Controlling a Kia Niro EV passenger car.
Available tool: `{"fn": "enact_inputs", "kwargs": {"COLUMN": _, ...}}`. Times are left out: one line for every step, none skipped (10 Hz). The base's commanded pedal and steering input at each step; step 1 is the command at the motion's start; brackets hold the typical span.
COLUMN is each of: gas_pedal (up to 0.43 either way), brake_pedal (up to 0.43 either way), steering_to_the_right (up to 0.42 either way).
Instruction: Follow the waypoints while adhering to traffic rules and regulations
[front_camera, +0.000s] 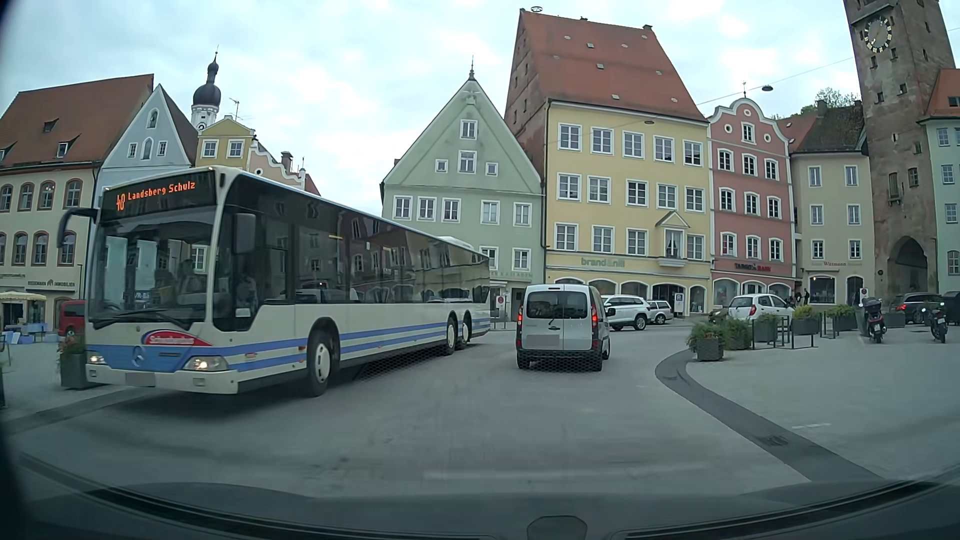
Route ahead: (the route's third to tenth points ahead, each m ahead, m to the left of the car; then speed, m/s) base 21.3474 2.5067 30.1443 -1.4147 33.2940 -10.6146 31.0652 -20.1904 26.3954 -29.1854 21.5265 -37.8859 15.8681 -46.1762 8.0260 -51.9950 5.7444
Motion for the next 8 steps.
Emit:
{"fn": "enact_inputs", "kwargs": {"gas_pedal": 0.118, "brake_pedal": 0.000, "steering_to_the_right": 0.031}}
{"fn": "enact_inputs", "kwargs": {"gas_pedal": 0.118, "brake_pedal": 0.000, "steering_to_the_right": 0.034}}
{"fn": "enact_inputs", "kwargs": {"gas_pedal": 0.118, "brake_pedal": 0.000, "steering_to_the_right": 0.036}}
{"fn": "enact_inputs", "kwargs": {"gas_pedal": 0.118, "brake_pedal": 0.000, "steering_to_the_right": 0.037}}
{"fn": "enact_inputs", "kwargs": {"gas_pedal": 0.118, "brake_pedal": 0.000, "steering_to_the_right": 0.038}}
{"fn": "enact_inputs", "kwargs": {"gas_pedal": 0.118, "brake_pedal": 0.000, "steering_to_the_right": 0.040}}
{"fn": "enact_inputs", "kwargs": {"gas_pedal": 0.118, "brake_pedal": 0.000, "steering_to_the_right": 0.045}}
{"fn": "enact_inputs", "kwargs": {"gas_pedal": 0.118, "brake_pedal": 0.000, "steering_to_the_right": 0.051}}
